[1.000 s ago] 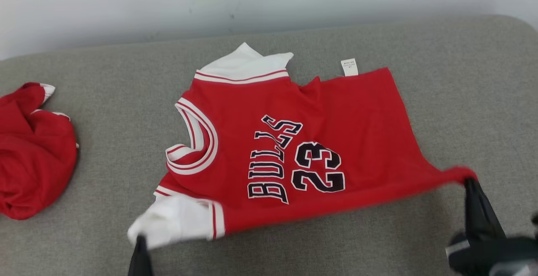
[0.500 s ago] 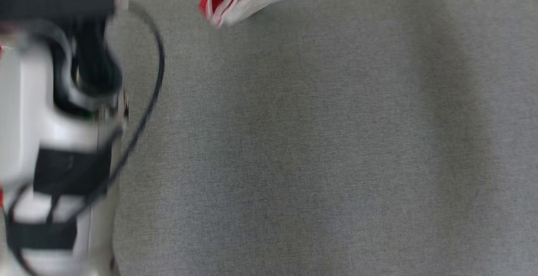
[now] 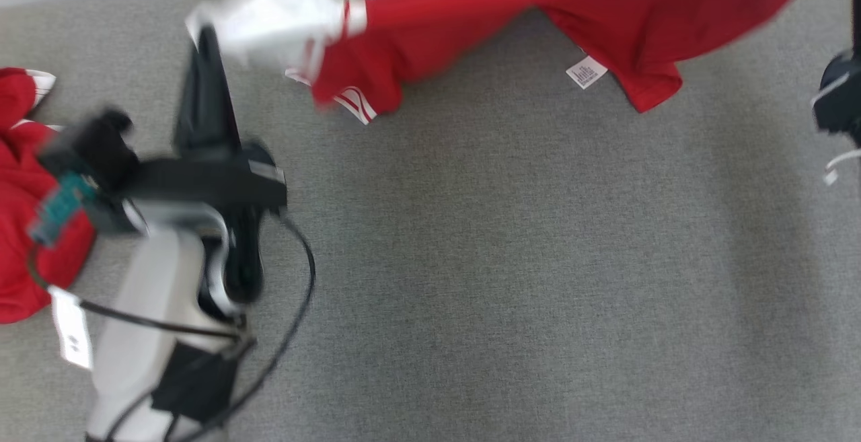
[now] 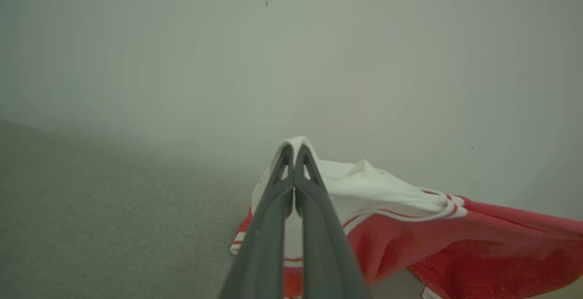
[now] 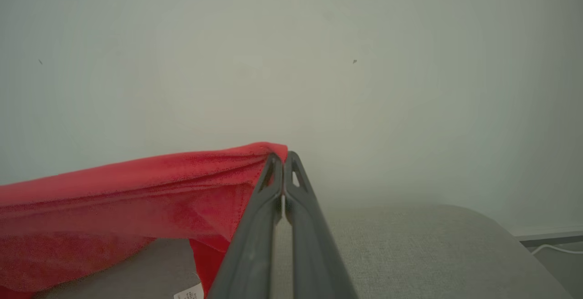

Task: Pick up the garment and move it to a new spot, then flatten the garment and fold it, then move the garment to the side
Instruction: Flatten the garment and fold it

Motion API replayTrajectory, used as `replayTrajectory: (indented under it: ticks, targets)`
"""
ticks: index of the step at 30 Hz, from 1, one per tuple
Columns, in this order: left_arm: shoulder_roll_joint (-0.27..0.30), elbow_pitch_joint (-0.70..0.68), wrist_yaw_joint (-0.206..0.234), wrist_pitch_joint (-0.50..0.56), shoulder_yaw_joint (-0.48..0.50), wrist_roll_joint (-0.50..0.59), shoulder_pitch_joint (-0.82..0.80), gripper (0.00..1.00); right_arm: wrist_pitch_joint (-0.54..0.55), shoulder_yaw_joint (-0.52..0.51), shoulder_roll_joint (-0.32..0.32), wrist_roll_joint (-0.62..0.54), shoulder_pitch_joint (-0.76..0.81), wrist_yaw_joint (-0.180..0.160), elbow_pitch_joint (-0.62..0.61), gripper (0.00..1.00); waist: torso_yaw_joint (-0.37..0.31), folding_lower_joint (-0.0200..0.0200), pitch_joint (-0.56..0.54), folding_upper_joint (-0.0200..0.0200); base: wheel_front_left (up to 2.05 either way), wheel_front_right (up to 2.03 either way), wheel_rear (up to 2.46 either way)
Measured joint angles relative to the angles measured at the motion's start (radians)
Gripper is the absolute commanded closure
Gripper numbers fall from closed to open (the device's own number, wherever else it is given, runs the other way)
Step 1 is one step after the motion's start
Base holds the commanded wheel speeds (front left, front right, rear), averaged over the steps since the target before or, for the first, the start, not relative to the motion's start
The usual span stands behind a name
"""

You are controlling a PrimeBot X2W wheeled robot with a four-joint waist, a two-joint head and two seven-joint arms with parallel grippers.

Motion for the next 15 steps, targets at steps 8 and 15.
replayTrajectory:
  ticks: [8,15]
  targets:
    - [0.007,0.022,-0.014,0.000,-0.001,-0.001,0.177,1.00,0.000,0.010,0.004,0.012,0.160,0.017,0.008,1.00,-0.007,0.0000,-0.005,-0.0001,0.00,0.00,0.00]
    - [0.007,-0.055,-0.007,0.000,0.048,-0.008,0.462,1.00,0.034,0.040,0.051,0.021,0.459,0.026,-0.028,1.00,0.007,-0.0002,-0.062,-0.0001,0.00,0.00,0.00]
